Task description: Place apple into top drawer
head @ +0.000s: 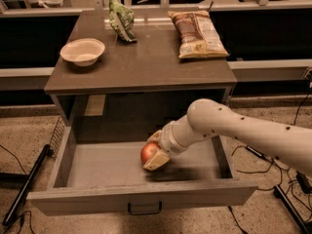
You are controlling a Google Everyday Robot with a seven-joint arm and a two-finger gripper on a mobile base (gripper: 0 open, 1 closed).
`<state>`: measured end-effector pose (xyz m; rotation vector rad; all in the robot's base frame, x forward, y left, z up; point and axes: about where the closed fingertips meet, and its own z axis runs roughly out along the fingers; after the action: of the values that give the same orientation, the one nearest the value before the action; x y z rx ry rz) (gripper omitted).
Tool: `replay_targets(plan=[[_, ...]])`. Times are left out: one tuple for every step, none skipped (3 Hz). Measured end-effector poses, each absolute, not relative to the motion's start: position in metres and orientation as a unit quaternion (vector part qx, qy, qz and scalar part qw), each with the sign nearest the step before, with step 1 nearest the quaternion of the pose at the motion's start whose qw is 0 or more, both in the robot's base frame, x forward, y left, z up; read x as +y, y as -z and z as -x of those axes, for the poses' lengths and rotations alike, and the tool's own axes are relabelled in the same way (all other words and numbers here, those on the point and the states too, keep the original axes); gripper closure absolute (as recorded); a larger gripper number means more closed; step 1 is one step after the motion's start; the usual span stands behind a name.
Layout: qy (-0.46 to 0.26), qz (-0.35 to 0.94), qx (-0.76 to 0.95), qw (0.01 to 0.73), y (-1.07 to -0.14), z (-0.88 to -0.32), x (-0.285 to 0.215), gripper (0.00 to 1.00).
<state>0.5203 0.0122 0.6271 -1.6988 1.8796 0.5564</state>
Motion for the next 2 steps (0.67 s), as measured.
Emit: replay_targets(plan=[[-0.207,0.631,0.697,0.27,-0.6264,-0.5196,0.0132,0.21],[-0.208,0.632,0.696,0.269,-0.6254,-0.5188,0.0145,0.0]])
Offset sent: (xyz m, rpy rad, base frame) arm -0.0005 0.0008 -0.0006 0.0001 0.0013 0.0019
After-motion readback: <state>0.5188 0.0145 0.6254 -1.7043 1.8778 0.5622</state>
